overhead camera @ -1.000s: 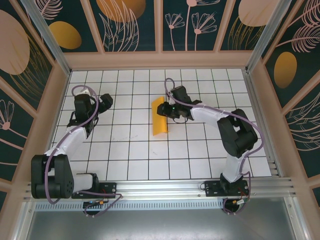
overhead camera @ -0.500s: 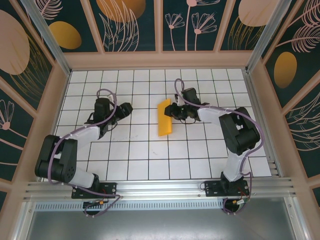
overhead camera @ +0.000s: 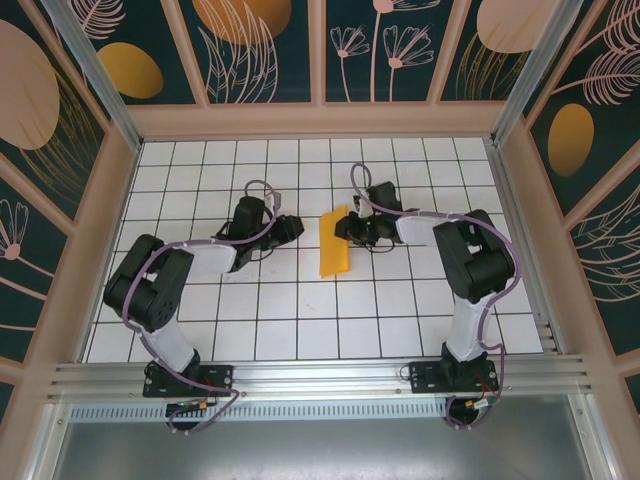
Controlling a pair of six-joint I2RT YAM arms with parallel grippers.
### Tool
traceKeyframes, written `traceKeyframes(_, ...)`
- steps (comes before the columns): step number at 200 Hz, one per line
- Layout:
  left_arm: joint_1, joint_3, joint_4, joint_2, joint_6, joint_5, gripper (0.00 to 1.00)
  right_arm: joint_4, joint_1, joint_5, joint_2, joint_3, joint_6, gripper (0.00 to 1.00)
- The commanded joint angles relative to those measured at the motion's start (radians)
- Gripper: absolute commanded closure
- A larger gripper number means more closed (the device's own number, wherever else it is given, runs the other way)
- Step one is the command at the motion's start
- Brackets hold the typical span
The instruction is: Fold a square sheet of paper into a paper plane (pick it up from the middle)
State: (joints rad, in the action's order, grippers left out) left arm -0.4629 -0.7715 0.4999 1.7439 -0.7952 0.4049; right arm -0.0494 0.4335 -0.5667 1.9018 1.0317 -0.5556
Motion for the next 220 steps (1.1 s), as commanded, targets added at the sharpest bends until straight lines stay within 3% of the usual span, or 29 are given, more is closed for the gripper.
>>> traceKeyframes(1,-0.031,-0.041,0.048,0.047,-0.024,0.020,0.77,-0.011,-0.012,0.002,0.023,-0.016,0.010,0.79)
traceKeyframes(51,-0.090,-0.122,0.011,0.137,-0.021,0.031,0.85,-0.007,-0.018,0.011,0.043,-0.014,-0.003,0.78)
traceKeyframes(100,-0.127,-0.268,-0.227,0.225,0.019,-0.060,0.98,0.010,-0.018,0.001,0.048,-0.003,0.006,0.78)
traceKeyframes(181,-0.130,-0.338,-0.331,0.310,0.026,-0.066,1.00,0.046,-0.015,0.004,0.042,0.019,0.006,0.76)
traceKeyframes(220,-0.129,-0.349,-0.371,0.322,0.034,-0.094,1.00,0.077,-0.003,0.037,0.004,0.023,0.018,0.65)
